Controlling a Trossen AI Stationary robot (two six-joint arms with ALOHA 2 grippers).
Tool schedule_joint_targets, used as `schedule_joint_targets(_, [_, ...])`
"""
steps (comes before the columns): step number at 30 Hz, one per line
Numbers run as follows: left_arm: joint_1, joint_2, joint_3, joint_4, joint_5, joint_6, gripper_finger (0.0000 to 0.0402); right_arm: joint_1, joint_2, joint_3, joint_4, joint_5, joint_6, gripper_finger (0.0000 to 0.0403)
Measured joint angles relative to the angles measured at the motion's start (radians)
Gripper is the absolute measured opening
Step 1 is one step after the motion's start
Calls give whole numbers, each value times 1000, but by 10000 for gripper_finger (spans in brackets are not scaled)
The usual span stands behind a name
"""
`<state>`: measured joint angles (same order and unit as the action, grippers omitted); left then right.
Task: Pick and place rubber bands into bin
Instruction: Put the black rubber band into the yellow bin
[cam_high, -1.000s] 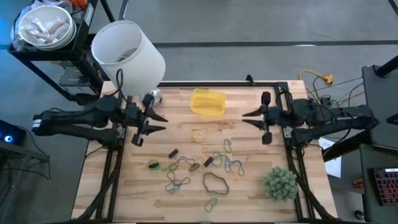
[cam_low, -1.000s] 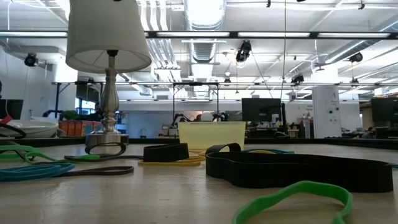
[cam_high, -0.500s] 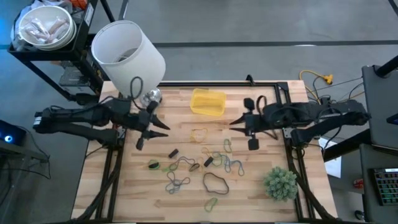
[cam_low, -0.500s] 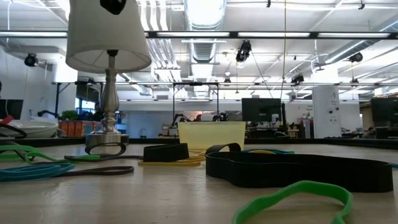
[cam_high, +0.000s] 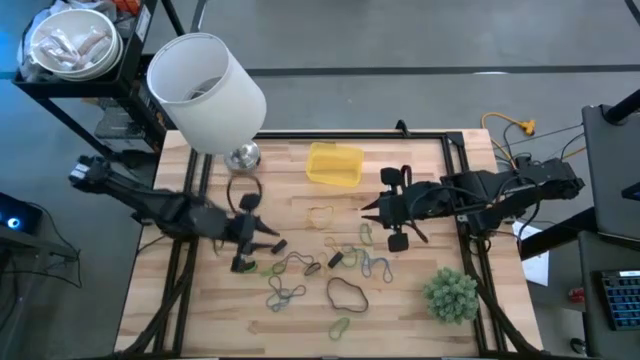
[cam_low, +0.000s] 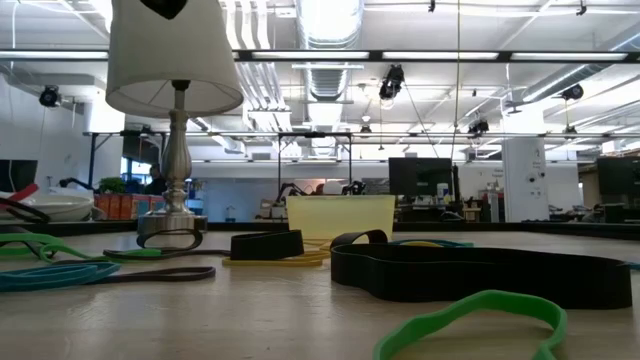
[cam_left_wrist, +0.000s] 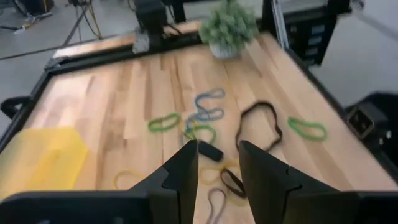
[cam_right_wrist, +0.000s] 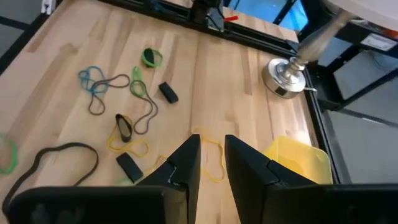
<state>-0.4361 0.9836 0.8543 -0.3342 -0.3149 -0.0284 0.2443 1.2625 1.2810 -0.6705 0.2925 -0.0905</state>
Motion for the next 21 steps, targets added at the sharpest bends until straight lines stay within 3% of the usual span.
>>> schedule_joint_targets(8, [-170,178,15,0,-178,-67,101,110,3,-32,-6,119,39,68])
schedule_joint_targets(14, [-209,319,48,-75,-218,-96,101,189,3,-72,-6,209,94,68])
schedule_joint_targets(21, [-218,453,136,-221,-275,-236,101,247,3,-117,4,235,145,68])
